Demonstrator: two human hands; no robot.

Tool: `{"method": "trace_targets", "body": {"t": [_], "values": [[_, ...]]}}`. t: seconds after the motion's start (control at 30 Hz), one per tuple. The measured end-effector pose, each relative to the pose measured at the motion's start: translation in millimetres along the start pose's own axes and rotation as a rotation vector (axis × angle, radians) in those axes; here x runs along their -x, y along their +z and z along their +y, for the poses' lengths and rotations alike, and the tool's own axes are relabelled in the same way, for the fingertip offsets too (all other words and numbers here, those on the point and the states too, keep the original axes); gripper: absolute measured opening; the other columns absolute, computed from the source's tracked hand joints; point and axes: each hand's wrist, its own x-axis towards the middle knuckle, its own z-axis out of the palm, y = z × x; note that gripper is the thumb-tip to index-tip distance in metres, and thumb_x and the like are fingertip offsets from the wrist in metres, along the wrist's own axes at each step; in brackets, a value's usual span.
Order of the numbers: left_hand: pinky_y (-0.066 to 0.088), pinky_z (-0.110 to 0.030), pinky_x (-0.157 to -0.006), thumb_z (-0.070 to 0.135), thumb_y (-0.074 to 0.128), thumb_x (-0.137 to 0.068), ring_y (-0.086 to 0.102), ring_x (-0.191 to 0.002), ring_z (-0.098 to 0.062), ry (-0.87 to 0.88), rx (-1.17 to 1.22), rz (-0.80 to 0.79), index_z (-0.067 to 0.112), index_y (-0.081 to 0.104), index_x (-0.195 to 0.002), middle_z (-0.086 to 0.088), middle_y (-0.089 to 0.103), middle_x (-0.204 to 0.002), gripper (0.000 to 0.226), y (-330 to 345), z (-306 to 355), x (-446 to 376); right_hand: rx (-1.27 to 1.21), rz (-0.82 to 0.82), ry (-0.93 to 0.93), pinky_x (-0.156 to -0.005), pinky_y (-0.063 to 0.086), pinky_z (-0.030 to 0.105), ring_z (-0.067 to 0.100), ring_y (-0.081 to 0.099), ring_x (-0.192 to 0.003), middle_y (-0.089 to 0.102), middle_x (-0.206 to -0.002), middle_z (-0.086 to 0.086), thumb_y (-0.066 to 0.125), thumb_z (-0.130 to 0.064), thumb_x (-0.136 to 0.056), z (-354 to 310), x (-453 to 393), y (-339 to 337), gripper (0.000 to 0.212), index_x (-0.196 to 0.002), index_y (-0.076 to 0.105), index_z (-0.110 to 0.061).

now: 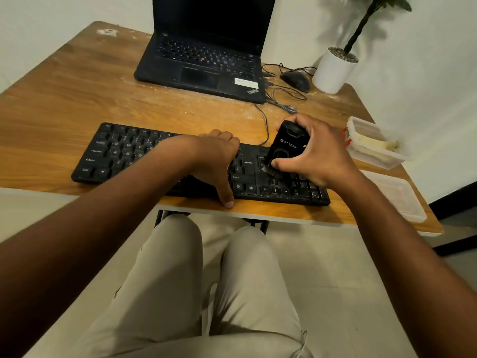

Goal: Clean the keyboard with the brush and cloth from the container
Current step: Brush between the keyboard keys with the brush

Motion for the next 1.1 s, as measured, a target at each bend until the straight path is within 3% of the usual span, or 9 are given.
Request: {"method": "trace_targets", "body": {"t": [0.1, 0.3, 0.47, 0.67, 0.83, 1.0, 1.1], "values": [[0.029, -0.049, -0.123, 0.065, 0.089, -0.060, 0.022, -0.150, -0.027, 0.001, 0.000, -0.001, 0.013, 0.015, -0.162, -0.005, 0.024, -0.164, 0.137, -0.6, 0.1, 0.7, -0.052, 0.007, -0.032, -0.079, 0.059, 0.023, -0.001, 0.064, -0.097, 0.068, -0.107, -0.014, 0.095, -0.021, -0.064, -3.0, 7.2, -6.3, 0.062, -0.118, 0.064, -0.025], [0.030, -0.050, -0.122, 0.066, 0.090, -0.057, 0.023, -0.150, -0.027, 0.003, 0.002, 0.001, 0.014, 0.016, -0.162, -0.005, 0.025, -0.163, 0.138, 1.6, -2.1, -3.2, -0.134, -0.131, -0.072, -0.080, 0.059, 0.022, 0.002, 0.066, -0.101, 0.067, -0.108, -0.016, 0.095, -0.017, -0.062, -2.6, 38.5, -3.9, 0.067, -0.117, 0.061, -0.034], [0.030, -0.050, -0.122, 0.067, 0.089, -0.057, 0.023, -0.150, -0.027, 0.000, -0.004, 0.000, 0.014, 0.015, -0.162, -0.005, 0.024, -0.164, 0.139, 1.7, -1.9, -3.5, -0.118, -0.007, -0.021, -0.071, 0.054, 0.010, -0.015, 0.061, -0.093, 0.064, -0.102, -0.018, 0.094, -0.016, -0.067, 8.6, 16.1, 4.6, 0.066, -0.117, 0.055, -0.031], [0.031, -0.050, -0.122, 0.067, 0.089, -0.057, 0.023, -0.150, -0.026, -0.001, -0.004, -0.003, 0.015, 0.014, -0.162, -0.004, 0.024, -0.164, 0.140, 1.2, -2.5, -3.9, -0.165, 0.041, -0.028, -0.078, 0.060, 0.020, -0.005, 0.064, -0.099, 0.064, -0.104, -0.017, 0.092, -0.017, -0.069, 5.5, 20.6, -10.4, 0.068, -0.123, 0.053, -0.028], [0.031, -0.050, -0.122, 0.067, 0.090, -0.056, 0.025, -0.149, -0.027, 0.007, -0.007, 0.001, 0.014, 0.016, -0.162, -0.005, 0.026, -0.162, 0.139, 2.0, -2.9, -4.7, -0.184, -0.100, -0.083, -0.077, 0.061, 0.030, 0.007, 0.067, -0.096, 0.066, -0.104, -0.015, 0.093, -0.014, -0.068, -0.6, 49.3, -10.5, 0.066, -0.118, 0.055, -0.034], [0.034, -0.049, -0.120, 0.067, 0.091, -0.054, 0.028, -0.146, -0.025, -0.009, -0.006, -0.001, 0.015, 0.018, -0.160, -0.003, 0.030, -0.159, 0.139, 1.3, -2.6, -5.7, -0.158, -0.006, -0.057, -0.065, 0.059, 0.021, 0.002, 0.068, -0.090, 0.065, -0.100, -0.013, 0.091, -0.010, -0.071, 12.2, 27.0, -0.7, 0.070, -0.122, 0.050, -0.037], [0.036, -0.049, -0.119, 0.068, 0.091, -0.053, 0.030, -0.143, -0.025, -0.014, -0.009, 0.000, 0.016, 0.020, -0.159, -0.002, 0.032, -0.156, 0.138, 0.8, -2.1, -6.3, -0.173, 0.091, -0.043, -0.066, 0.056, 0.015, -0.009, 0.065, -0.090, 0.062, -0.105, -0.015, 0.090, -0.012, -0.073, 19.0, 12.4, -7.7, 0.071, -0.127, 0.052, -0.037]]}}
